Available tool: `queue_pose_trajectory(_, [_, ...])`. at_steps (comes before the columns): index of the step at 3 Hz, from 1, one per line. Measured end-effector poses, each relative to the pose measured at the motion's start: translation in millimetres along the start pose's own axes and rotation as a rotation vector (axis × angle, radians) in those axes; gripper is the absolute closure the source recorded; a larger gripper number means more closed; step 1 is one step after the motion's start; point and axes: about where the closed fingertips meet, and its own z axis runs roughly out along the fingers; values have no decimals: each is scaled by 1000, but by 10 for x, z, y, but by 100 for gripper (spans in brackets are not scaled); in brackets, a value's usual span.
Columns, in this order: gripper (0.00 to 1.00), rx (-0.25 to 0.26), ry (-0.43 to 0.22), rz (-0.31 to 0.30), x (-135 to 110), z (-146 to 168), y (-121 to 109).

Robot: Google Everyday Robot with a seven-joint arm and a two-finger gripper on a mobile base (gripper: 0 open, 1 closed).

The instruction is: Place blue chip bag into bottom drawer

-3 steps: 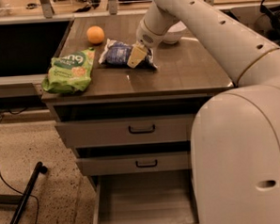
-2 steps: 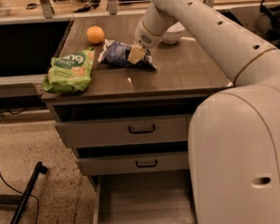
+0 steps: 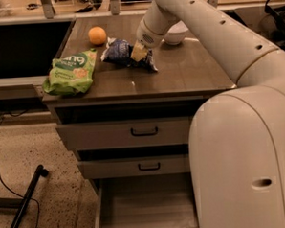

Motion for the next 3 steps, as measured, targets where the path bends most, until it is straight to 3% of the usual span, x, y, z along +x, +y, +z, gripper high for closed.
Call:
queue_pose_trajectory(1, [100,39,-89,-22,1,-509,103])
queue_pose_trajectory(2, [100,73,-149,-34,173,-1077,359])
queue_pose_trajectory(3, [100,72,-149,-34,167,-1070,359])
